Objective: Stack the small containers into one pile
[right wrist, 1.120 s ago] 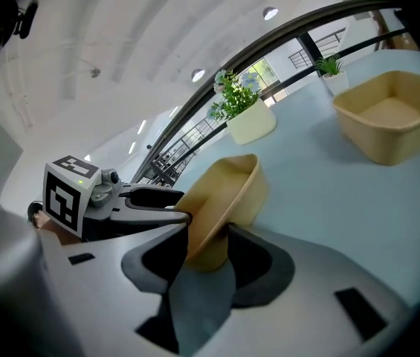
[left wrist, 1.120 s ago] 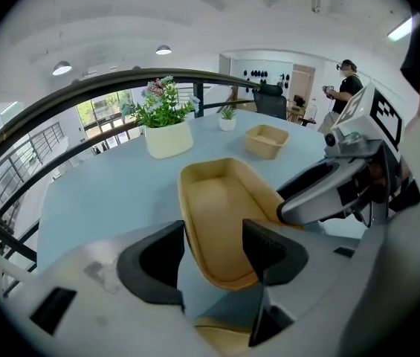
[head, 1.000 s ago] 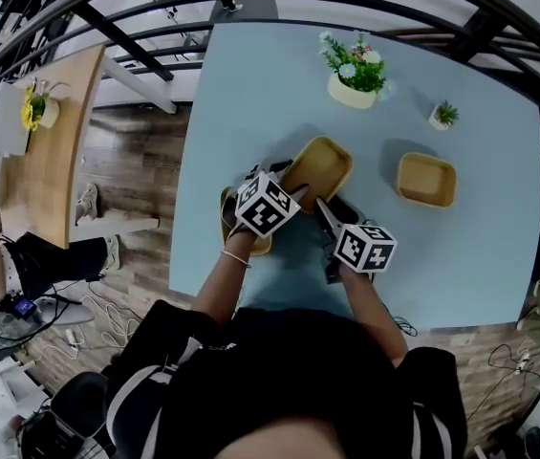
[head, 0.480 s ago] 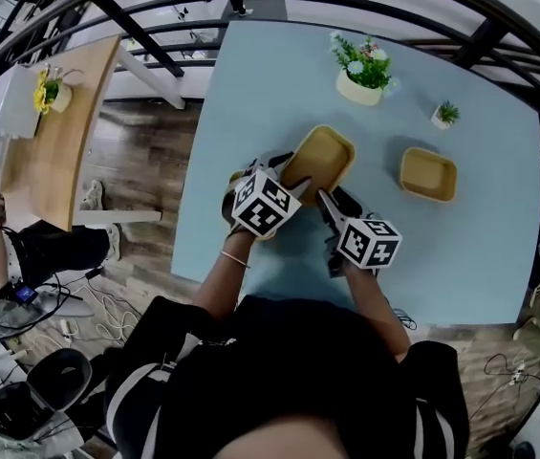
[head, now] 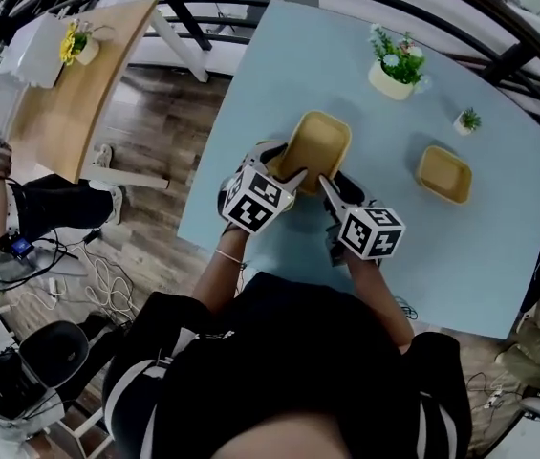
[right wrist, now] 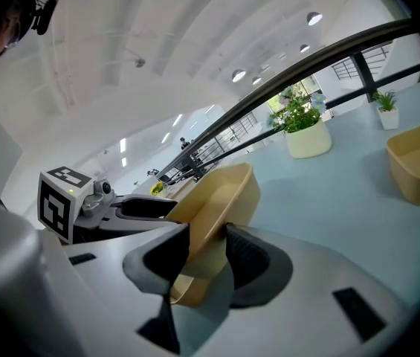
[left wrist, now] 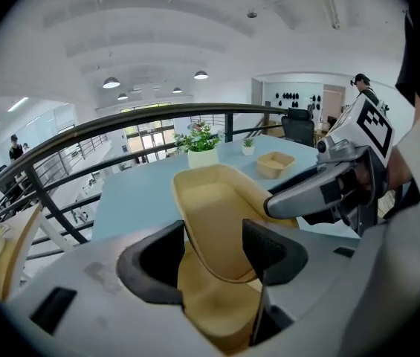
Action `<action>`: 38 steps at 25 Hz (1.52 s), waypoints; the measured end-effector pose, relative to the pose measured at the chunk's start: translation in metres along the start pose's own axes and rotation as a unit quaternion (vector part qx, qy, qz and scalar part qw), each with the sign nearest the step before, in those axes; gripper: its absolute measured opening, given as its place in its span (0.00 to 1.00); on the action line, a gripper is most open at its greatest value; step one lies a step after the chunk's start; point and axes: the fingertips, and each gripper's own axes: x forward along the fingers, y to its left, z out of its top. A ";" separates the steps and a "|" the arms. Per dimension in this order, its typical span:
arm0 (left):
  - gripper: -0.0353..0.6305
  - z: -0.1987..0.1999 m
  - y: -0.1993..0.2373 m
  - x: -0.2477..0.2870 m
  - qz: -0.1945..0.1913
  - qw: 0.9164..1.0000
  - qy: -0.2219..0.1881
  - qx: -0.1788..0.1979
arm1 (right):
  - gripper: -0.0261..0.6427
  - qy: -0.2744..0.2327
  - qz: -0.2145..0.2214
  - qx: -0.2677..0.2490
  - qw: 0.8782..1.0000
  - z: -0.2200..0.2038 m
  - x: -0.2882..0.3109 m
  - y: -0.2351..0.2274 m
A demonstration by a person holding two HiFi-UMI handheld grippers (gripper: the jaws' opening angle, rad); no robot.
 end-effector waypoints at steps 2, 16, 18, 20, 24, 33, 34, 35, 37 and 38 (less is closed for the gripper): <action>0.41 -0.010 0.001 -0.011 0.011 1.000 0.000 -0.013 | 0.27 0.008 0.010 -0.010 1.000 -0.004 0.002 0.010; 0.41 -0.073 0.009 -0.055 0.063 0.995 0.020 -0.080 | 0.27 0.065 0.061 -0.059 0.994 -0.040 0.028 0.053; 0.41 -0.080 0.006 -0.056 0.062 0.994 0.021 -0.084 | 0.27 0.070 0.061 -0.061 0.994 -0.047 0.028 0.054; 0.41 -0.087 0.005 -0.057 0.060 0.994 0.024 -0.089 | 0.27 0.074 0.062 -0.065 0.993 -0.052 0.030 0.056; 0.41 -0.098 0.004 -0.055 0.052 0.994 0.033 -0.096 | 0.27 0.081 0.054 -0.073 0.993 -0.059 0.034 0.055; 0.41 -0.104 0.004 -0.051 0.046 0.994 0.042 -0.089 | 0.27 0.087 0.042 -0.083 0.992 -0.063 0.039 0.052; 0.41 -0.105 0.004 -0.051 0.046 0.994 0.044 -0.086 | 0.27 0.088 0.042 -0.083 0.992 -0.064 0.040 0.052; 0.41 -0.106 0.004 -0.051 0.046 0.994 0.046 -0.084 | 0.27 0.088 0.041 -0.082 0.992 -0.064 0.040 0.051; 0.41 -0.109 0.002 -0.050 0.043 0.994 0.051 -0.084 | 0.27 0.090 0.039 -0.082 0.992 -0.066 0.040 0.049; 0.41 -0.110 0.002 -0.048 0.042 0.994 0.054 -0.084 | 0.27 0.090 0.038 -0.082 0.992 -0.067 0.040 0.047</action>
